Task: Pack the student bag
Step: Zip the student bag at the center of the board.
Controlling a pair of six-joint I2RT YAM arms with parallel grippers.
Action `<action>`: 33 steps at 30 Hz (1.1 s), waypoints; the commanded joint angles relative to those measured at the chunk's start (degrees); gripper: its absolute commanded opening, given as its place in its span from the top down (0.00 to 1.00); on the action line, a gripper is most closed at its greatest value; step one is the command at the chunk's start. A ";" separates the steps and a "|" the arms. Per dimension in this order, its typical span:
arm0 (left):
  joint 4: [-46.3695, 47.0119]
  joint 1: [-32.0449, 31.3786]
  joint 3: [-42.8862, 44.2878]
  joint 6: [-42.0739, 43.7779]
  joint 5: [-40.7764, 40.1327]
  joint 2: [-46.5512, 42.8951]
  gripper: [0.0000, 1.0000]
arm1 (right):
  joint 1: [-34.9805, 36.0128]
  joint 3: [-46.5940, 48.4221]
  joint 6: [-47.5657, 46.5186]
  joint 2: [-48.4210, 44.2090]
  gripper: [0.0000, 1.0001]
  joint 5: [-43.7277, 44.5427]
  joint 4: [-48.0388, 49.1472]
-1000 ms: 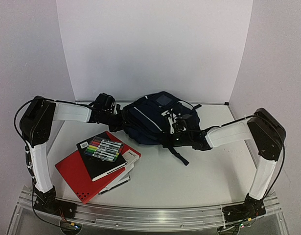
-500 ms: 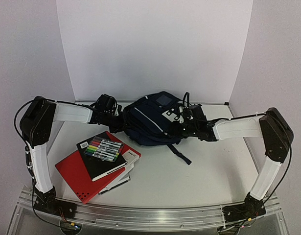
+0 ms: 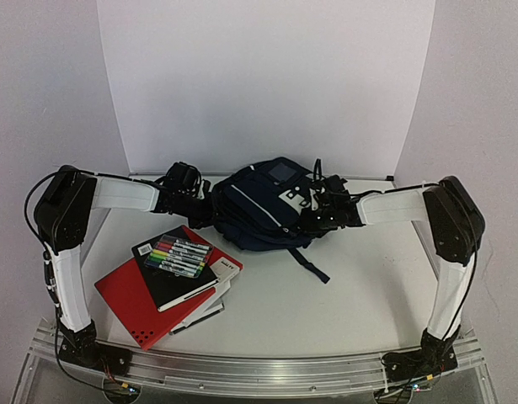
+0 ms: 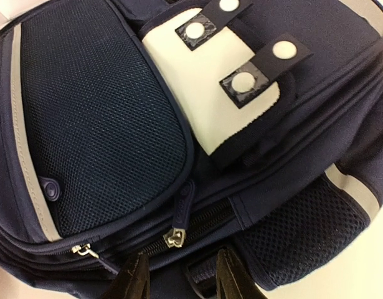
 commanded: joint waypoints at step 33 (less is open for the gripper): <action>4.38 -0.36 -1.90 -0.78 2.48 -4.13 1.00 | 0.24 16.10 -7.29 11.48 1.00 -4.97 -7.08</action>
